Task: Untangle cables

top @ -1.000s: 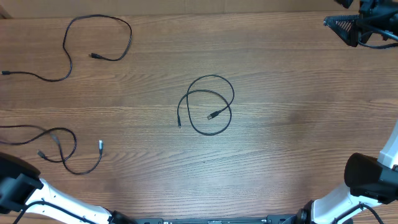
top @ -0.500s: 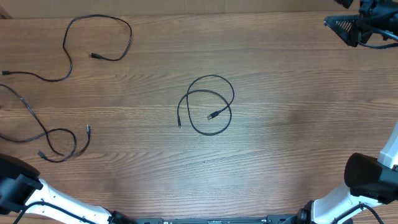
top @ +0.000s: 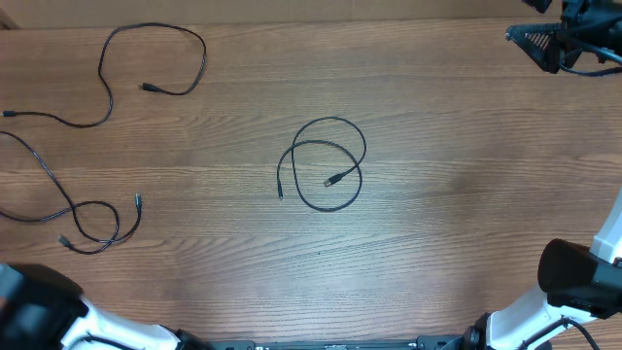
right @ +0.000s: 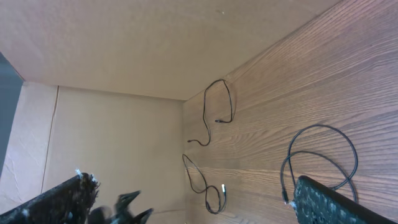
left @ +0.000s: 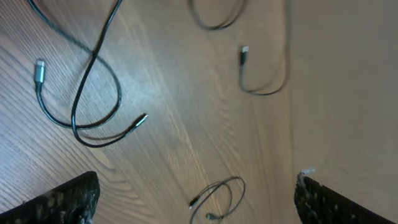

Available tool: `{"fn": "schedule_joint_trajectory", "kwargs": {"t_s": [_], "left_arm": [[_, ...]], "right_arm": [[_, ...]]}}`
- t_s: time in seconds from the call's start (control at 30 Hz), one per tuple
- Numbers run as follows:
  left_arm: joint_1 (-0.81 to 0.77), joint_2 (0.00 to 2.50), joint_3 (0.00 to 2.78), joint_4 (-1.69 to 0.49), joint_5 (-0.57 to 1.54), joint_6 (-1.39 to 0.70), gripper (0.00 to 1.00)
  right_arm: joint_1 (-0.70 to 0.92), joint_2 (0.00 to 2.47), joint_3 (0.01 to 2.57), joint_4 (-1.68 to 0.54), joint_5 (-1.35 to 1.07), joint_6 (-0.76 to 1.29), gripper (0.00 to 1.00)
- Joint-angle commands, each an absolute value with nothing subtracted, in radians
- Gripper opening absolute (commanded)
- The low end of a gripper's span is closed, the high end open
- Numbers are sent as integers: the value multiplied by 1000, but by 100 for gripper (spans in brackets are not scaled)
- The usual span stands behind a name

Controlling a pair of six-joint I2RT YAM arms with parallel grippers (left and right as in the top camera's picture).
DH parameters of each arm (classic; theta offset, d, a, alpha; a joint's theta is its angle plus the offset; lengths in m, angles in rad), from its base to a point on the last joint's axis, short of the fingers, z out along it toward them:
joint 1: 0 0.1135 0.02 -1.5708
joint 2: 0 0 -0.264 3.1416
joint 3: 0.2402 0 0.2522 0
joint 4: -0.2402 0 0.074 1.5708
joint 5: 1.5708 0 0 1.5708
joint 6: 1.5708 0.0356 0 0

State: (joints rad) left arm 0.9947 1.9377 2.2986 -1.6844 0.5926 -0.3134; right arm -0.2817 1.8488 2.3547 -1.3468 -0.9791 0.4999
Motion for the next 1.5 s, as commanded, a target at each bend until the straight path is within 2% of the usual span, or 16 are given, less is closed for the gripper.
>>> {"fn": "schedule_joint_trajectory", "kwargs": {"t_s": [0.0, 0.23, 0.53, 0.83, 0.97, 1.23, 1.47], "left_arm": [[981, 1792, 2292, -1690, 595, -292, 100], [885, 1479, 2008, -1690, 561, -292, 100], [698, 1290, 1653, -1688, 522, -291, 99], [438, 1288, 1371, -1580, 510, -262, 100], [381, 1288, 1294, -1511, 467, -263, 100], [366, 1288, 1208, -1391, 110, -462, 100], [366, 1288, 1120, -1269, 96, -498, 99]], "right_arm": [[-287, 1844, 2362, -1345, -976, 492, 100], [-287, 1844, 2362, -1345, -976, 492, 100], [-287, 1844, 2362, -1345, -976, 492, 100], [-287, 1844, 2362, -1345, -976, 492, 100], [-287, 1844, 2362, -1345, -976, 492, 100], [-287, 1844, 2362, -1345, -976, 492, 100], [-287, 1844, 2362, -1345, -976, 492, 100]]}}
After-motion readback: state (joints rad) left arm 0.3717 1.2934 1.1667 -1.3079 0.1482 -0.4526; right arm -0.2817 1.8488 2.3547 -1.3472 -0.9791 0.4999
